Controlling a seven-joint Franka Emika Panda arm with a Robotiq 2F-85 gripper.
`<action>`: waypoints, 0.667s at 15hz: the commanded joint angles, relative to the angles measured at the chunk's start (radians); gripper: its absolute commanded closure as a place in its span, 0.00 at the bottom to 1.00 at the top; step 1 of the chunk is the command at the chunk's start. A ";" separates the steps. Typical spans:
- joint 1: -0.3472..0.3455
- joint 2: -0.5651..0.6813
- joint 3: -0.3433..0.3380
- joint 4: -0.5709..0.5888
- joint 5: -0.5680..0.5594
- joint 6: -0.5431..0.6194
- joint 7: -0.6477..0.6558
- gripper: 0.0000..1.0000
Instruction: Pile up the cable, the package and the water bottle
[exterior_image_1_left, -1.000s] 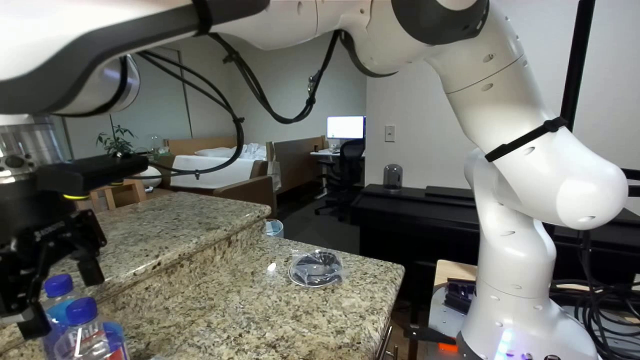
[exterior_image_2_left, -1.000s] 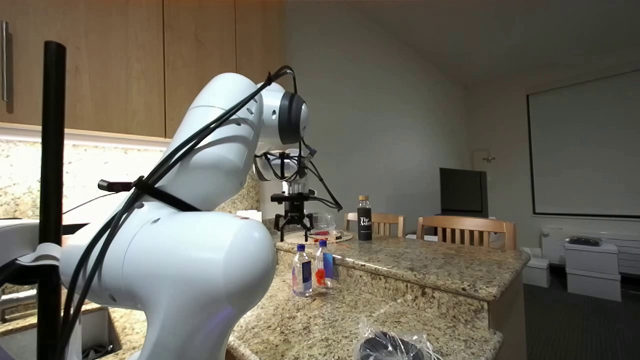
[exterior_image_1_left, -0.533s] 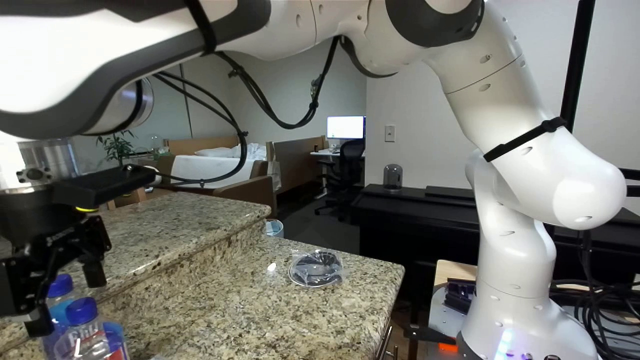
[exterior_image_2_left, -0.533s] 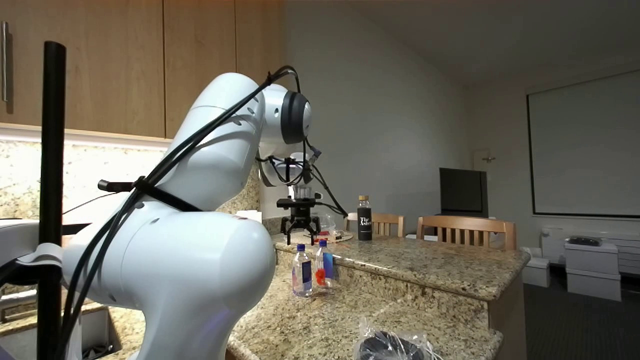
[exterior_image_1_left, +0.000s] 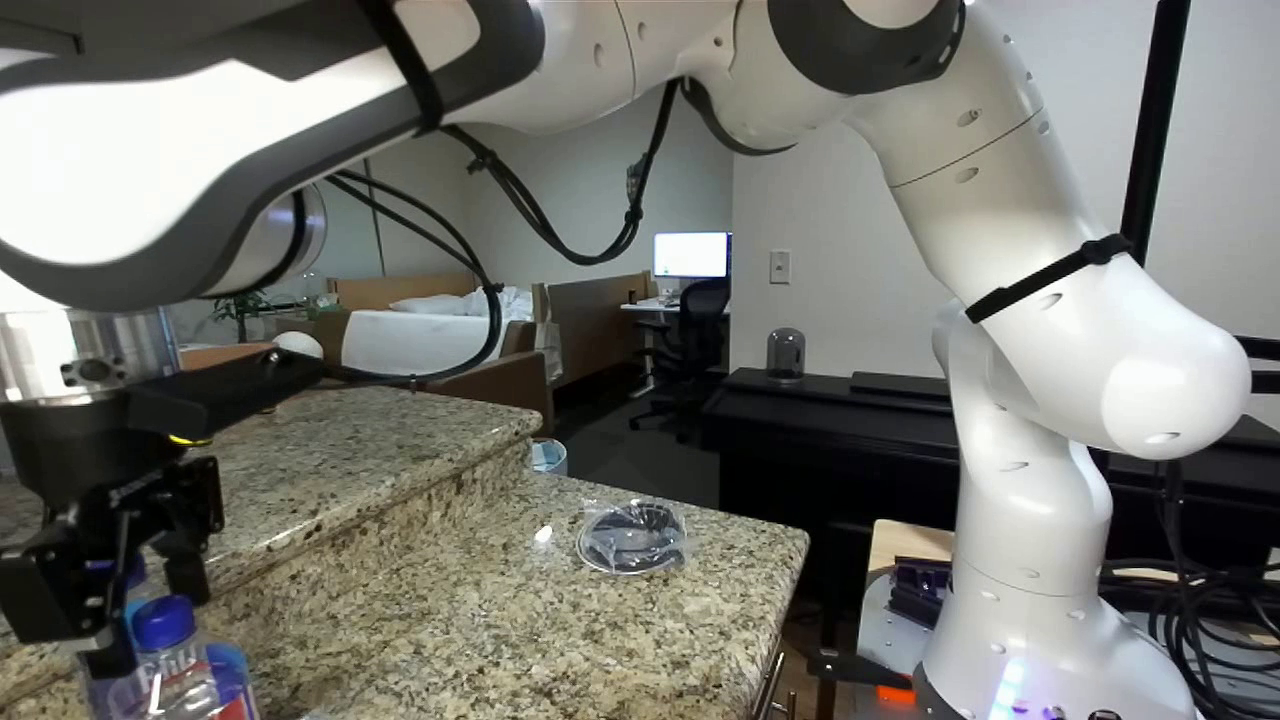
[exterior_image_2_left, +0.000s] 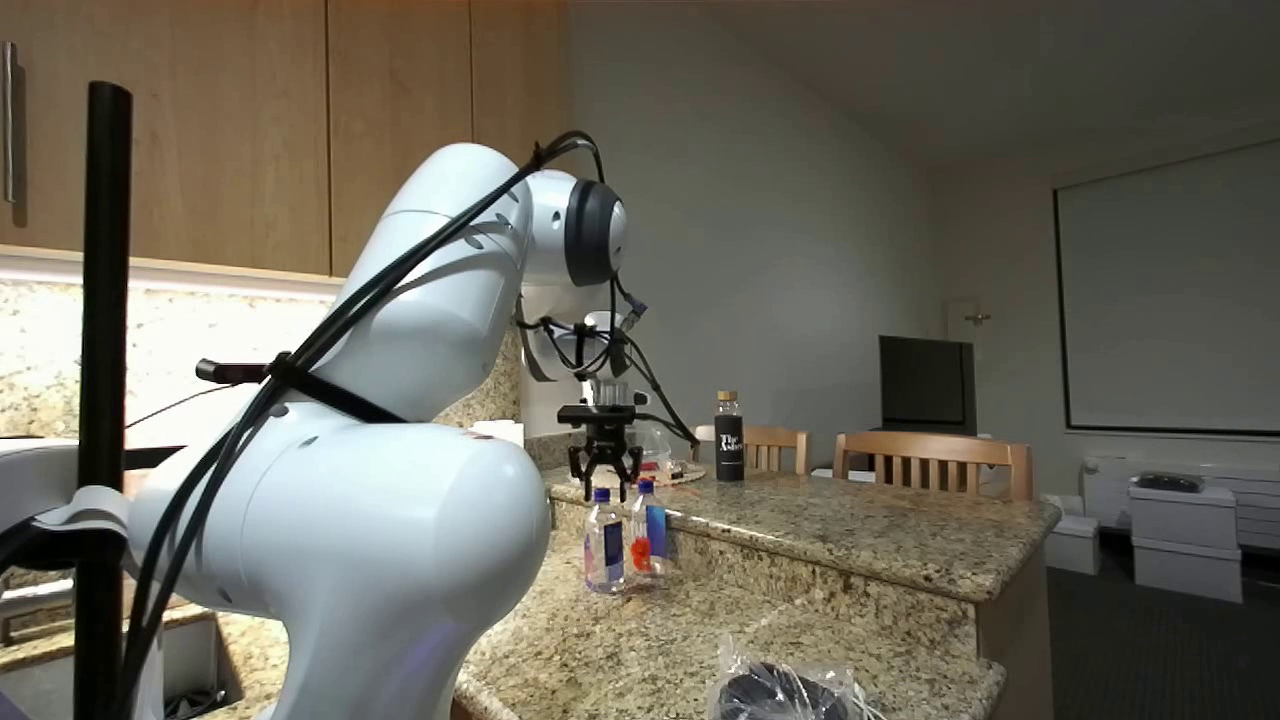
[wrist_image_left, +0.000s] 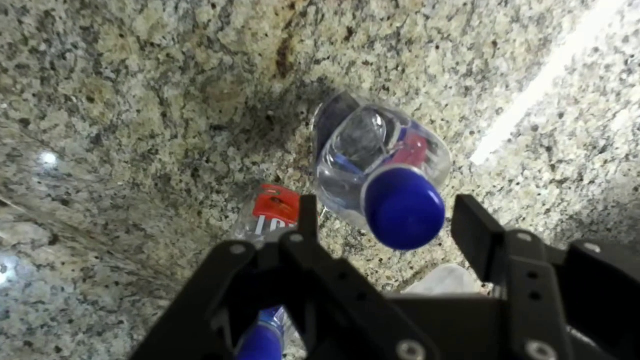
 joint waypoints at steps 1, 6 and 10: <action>-0.021 -0.048 0.012 -0.066 0.029 0.040 -0.041 0.61; -0.017 -0.054 0.013 -0.065 0.024 0.029 -0.038 0.90; -0.017 -0.069 0.014 -0.075 0.024 0.013 -0.037 0.86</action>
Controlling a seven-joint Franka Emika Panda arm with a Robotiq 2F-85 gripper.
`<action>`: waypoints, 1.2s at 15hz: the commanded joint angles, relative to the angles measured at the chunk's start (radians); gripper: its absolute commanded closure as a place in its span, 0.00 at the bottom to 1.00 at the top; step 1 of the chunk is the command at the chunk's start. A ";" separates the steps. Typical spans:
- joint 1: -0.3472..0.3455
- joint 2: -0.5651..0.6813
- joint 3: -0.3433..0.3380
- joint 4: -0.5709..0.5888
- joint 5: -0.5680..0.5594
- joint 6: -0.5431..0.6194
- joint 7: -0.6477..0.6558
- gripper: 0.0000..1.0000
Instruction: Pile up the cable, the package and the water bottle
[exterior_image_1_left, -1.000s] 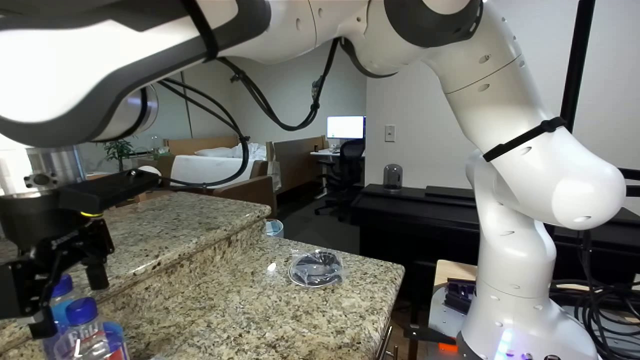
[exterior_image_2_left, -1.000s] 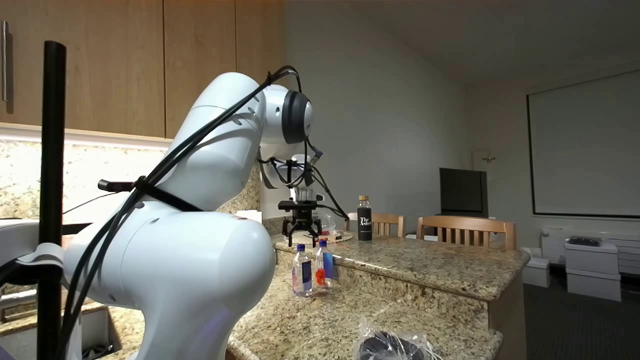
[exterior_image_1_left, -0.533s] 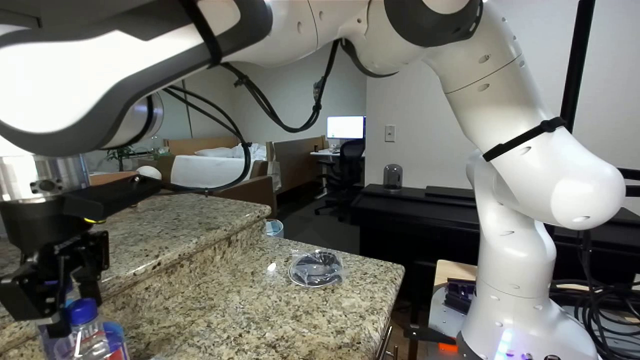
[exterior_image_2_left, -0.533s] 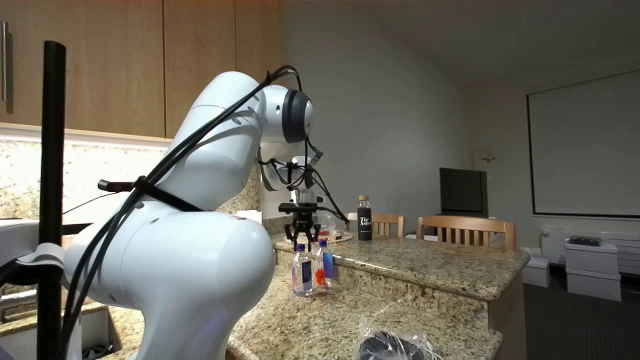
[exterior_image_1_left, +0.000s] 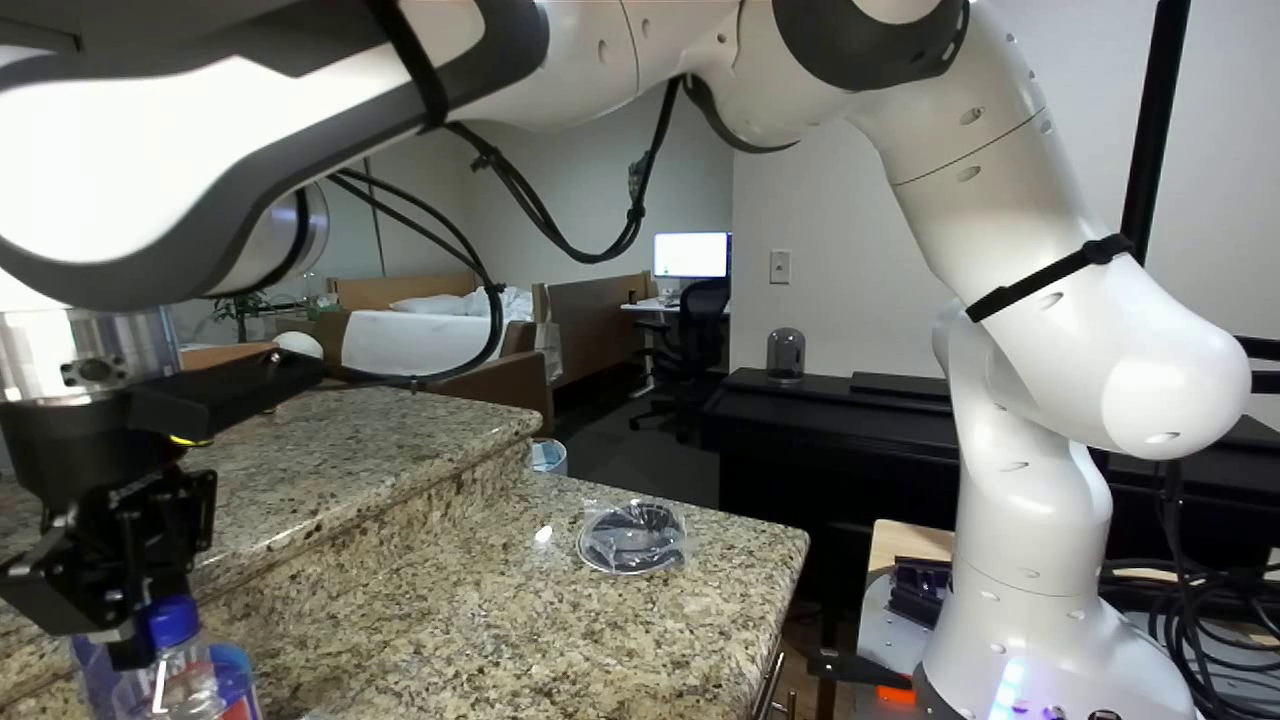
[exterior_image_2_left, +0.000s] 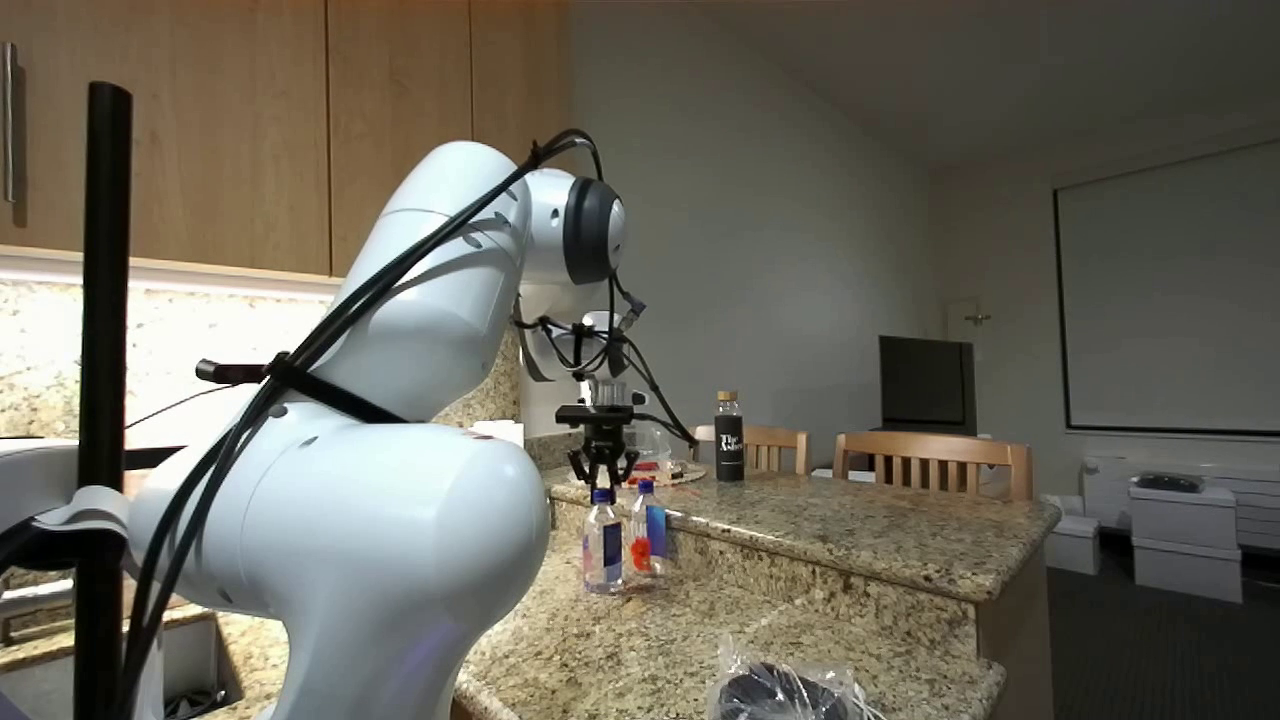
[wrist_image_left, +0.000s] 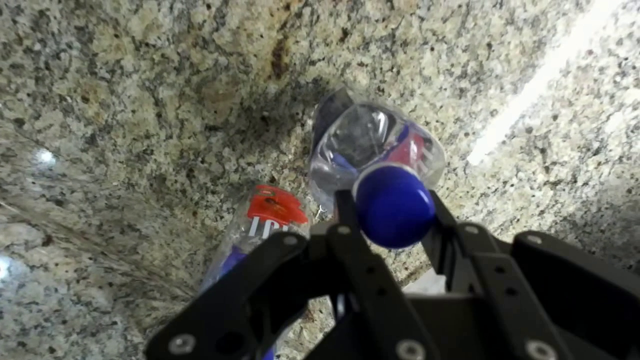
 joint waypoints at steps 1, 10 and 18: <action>-0.017 -0.066 0.010 -0.063 0.022 -0.002 -0.035 0.85; -0.018 -0.170 -0.007 -0.119 -0.009 -0.043 -0.006 0.85; -0.089 -0.320 -0.017 -0.227 0.028 -0.106 -0.036 0.85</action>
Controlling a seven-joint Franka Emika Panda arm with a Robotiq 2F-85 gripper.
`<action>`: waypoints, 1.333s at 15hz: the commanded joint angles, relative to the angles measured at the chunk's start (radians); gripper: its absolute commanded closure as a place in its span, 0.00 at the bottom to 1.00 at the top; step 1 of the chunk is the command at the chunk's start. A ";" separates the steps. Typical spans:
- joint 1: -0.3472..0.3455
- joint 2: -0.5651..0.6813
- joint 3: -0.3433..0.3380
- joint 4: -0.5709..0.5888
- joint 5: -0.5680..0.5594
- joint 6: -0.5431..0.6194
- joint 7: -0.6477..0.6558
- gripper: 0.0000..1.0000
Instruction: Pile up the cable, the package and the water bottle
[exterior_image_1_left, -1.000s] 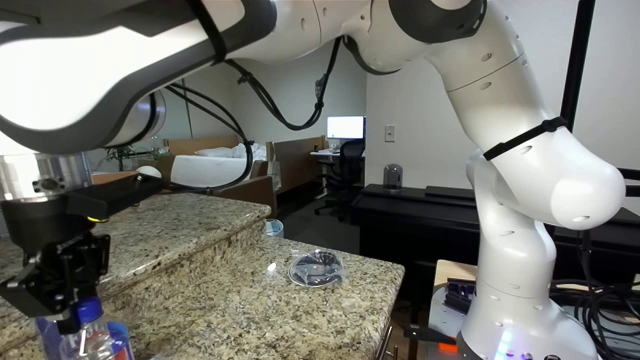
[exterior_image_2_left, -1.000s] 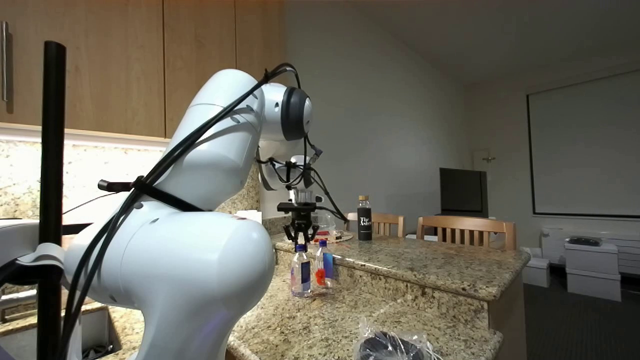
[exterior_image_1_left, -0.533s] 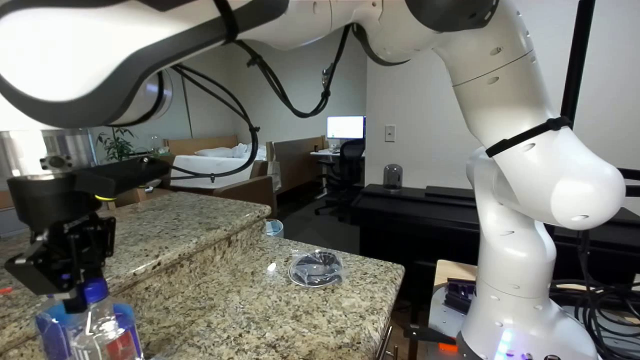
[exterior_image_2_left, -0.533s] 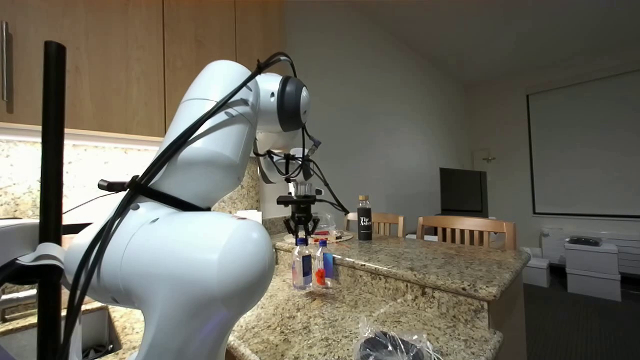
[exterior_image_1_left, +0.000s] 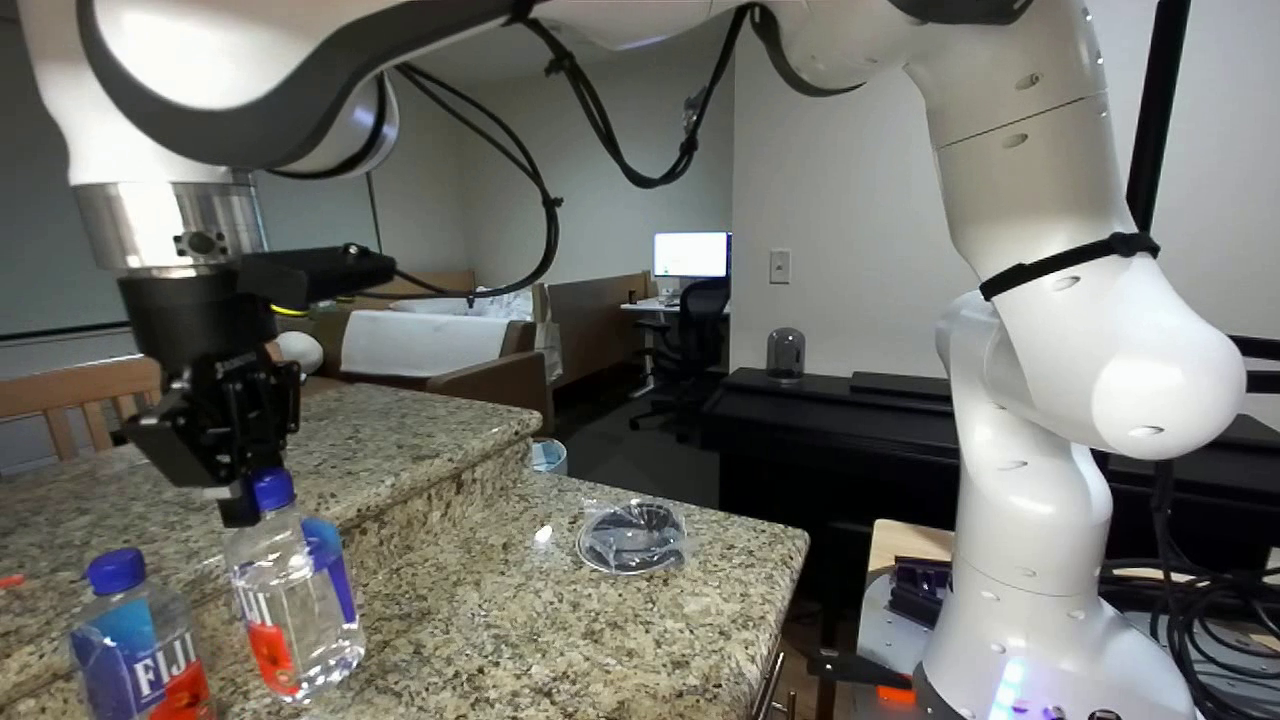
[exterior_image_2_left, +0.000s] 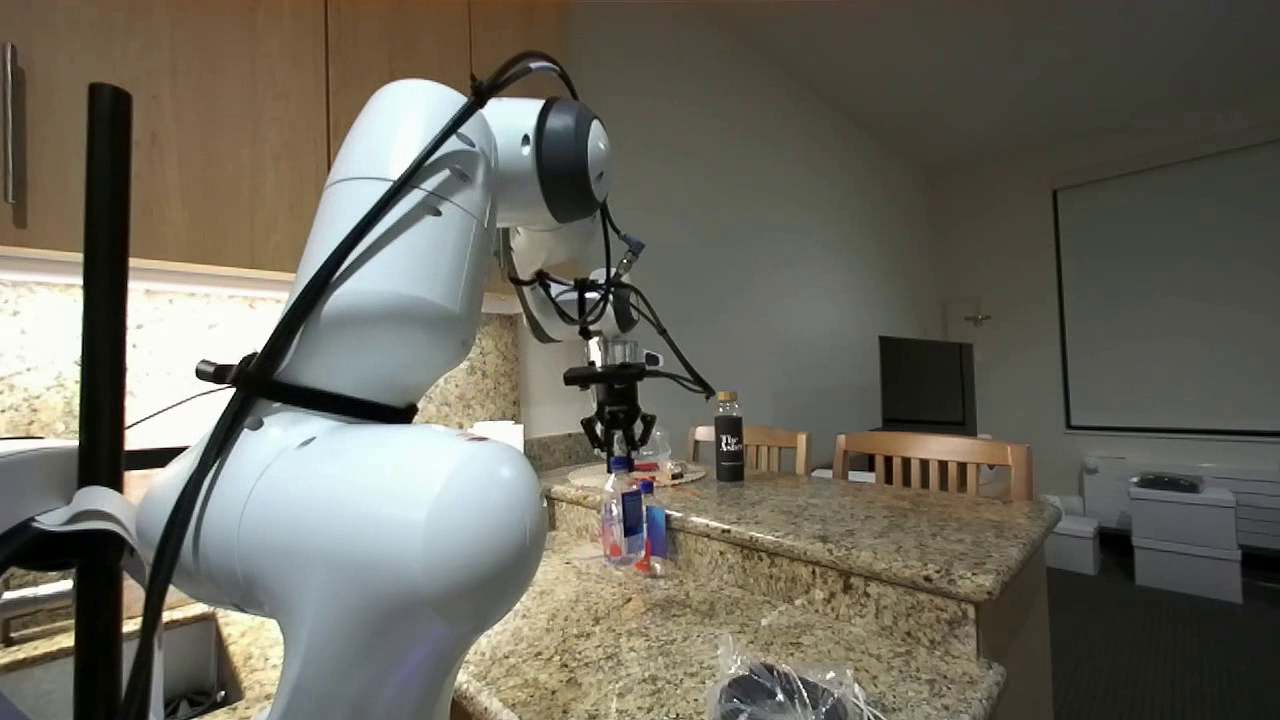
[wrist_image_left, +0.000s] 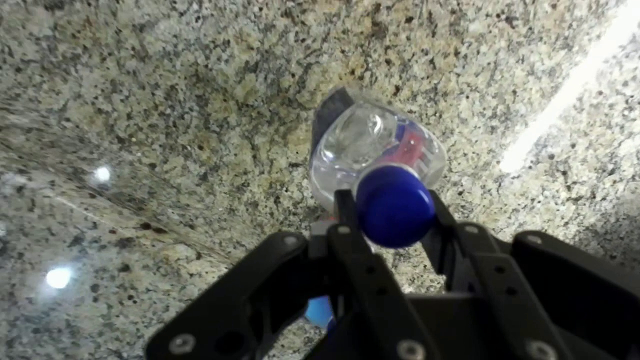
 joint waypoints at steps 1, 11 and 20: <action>-0.056 -0.121 0.010 -0.108 0.039 -0.019 -0.047 0.85; -0.201 -0.320 -0.042 -0.329 0.145 -0.013 -0.344 0.86; -0.232 -0.322 -0.078 -0.361 0.123 -0.014 -0.426 0.86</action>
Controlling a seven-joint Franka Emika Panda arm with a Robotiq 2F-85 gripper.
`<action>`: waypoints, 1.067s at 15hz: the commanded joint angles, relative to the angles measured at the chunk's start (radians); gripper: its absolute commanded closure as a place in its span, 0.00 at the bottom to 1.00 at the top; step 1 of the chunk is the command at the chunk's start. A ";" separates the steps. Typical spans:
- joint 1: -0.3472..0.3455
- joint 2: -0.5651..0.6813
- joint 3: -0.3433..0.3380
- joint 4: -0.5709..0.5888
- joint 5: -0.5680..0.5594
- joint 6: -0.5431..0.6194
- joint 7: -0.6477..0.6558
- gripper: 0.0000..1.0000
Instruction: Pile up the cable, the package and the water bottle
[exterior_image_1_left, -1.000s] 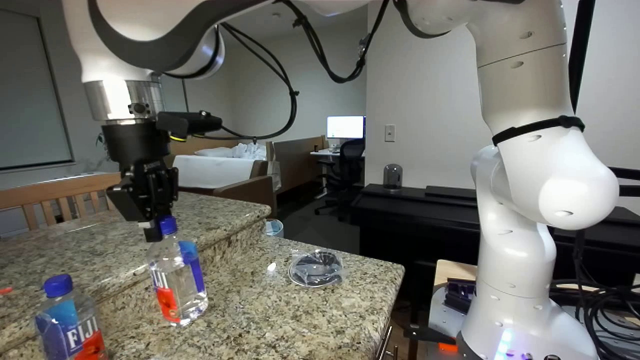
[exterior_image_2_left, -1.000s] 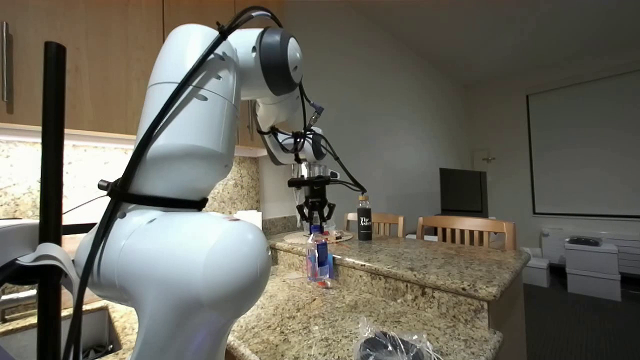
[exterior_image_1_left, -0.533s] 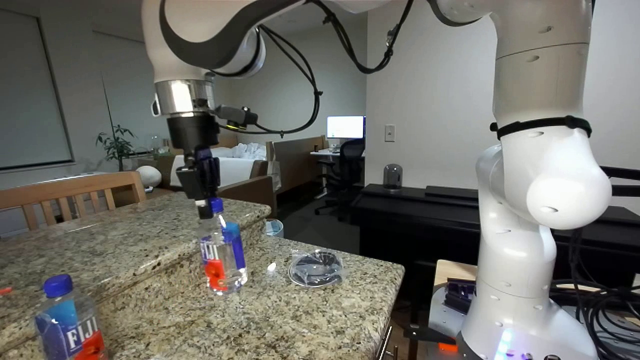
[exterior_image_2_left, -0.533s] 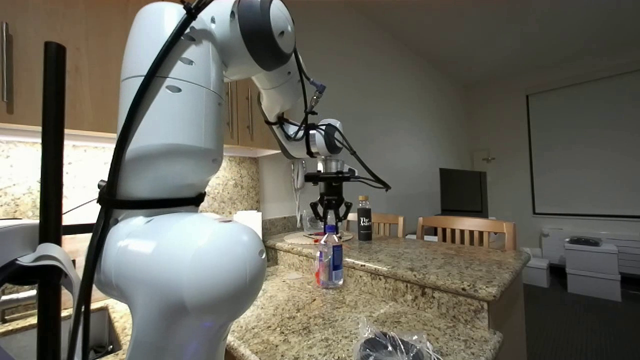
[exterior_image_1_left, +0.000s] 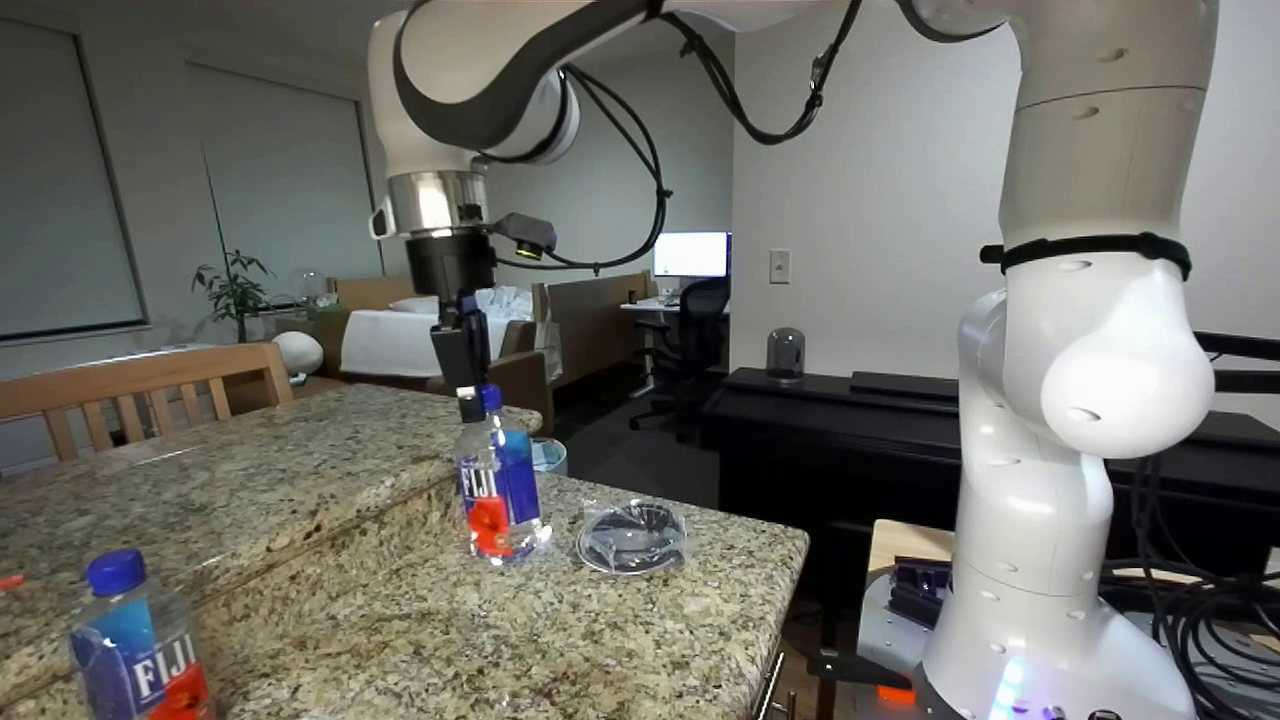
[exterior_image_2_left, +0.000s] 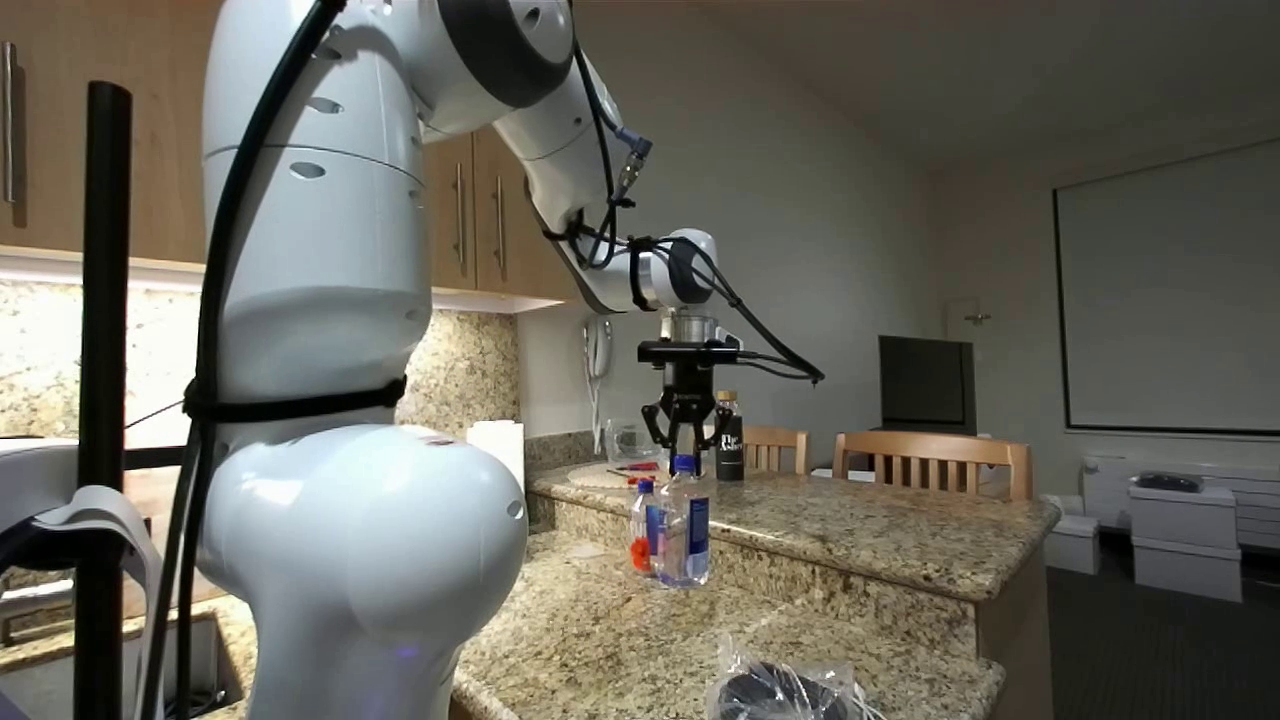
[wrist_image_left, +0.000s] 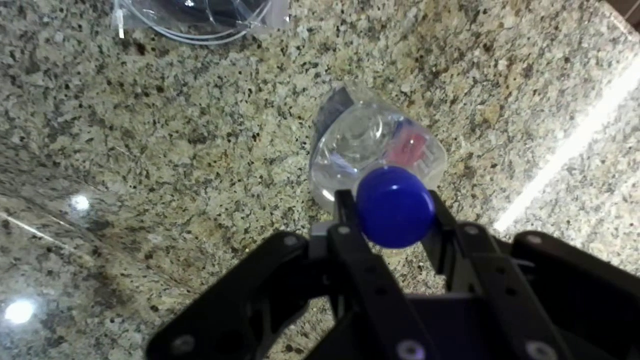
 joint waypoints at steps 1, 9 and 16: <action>-0.008 -0.015 0.000 -0.016 0.002 0.000 -0.029 0.86; -0.084 -0.083 -0.105 -0.069 0.005 -0.070 -0.342 0.86; -0.163 -0.138 -0.207 -0.118 -0.026 -0.161 -0.578 0.86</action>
